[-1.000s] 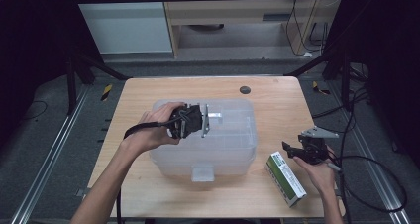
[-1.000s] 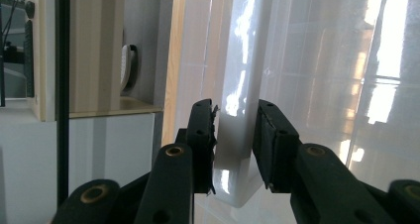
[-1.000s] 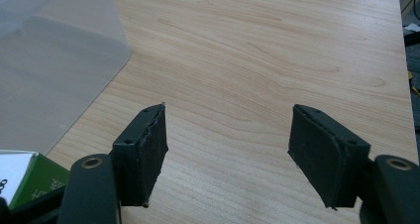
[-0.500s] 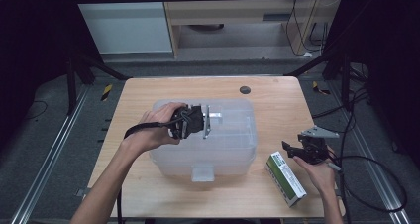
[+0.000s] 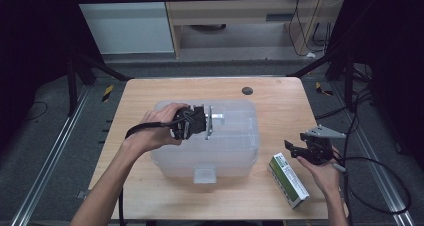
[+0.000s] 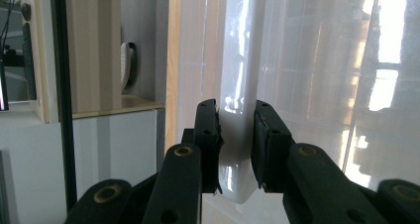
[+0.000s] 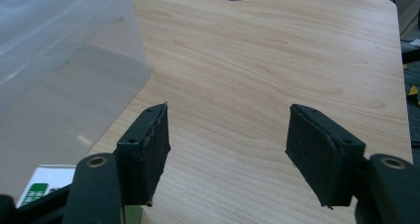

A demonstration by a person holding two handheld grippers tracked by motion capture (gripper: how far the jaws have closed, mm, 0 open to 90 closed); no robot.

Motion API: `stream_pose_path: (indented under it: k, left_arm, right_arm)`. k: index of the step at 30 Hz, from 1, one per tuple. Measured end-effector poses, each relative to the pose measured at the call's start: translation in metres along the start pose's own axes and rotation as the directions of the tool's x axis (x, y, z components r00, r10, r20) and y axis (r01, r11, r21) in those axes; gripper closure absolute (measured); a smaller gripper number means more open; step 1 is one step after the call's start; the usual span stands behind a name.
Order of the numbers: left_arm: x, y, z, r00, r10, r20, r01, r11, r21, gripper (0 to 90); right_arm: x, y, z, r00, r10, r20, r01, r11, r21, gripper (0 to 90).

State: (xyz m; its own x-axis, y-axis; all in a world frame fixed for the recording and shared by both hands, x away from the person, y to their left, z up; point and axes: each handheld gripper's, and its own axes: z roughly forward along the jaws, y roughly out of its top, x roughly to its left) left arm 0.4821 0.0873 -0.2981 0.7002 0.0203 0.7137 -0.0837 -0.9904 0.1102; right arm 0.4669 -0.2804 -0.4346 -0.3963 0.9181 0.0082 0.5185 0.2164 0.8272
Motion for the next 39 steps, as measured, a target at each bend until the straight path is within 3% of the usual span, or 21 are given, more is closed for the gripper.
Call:
stream_pose_path:
  k: [25,39]
  left_arm:
    - [0.007,0.000,0.001,0.9997,0.004,0.025,-0.004,1.0000,0.001,74.8]
    - [0.013,0.001,0.001,1.0000,0.001,0.008,-0.001,0.9999,0.012,74.6]
  right_arm:
    - [0.018,0.015,-0.013,0.9977,-0.050,-0.045,0.049,0.998,-0.033,36.4]
    - [0.036,0.028,-0.028,0.9880,-0.111,-0.107,0.106,0.993,-0.047,45.8]
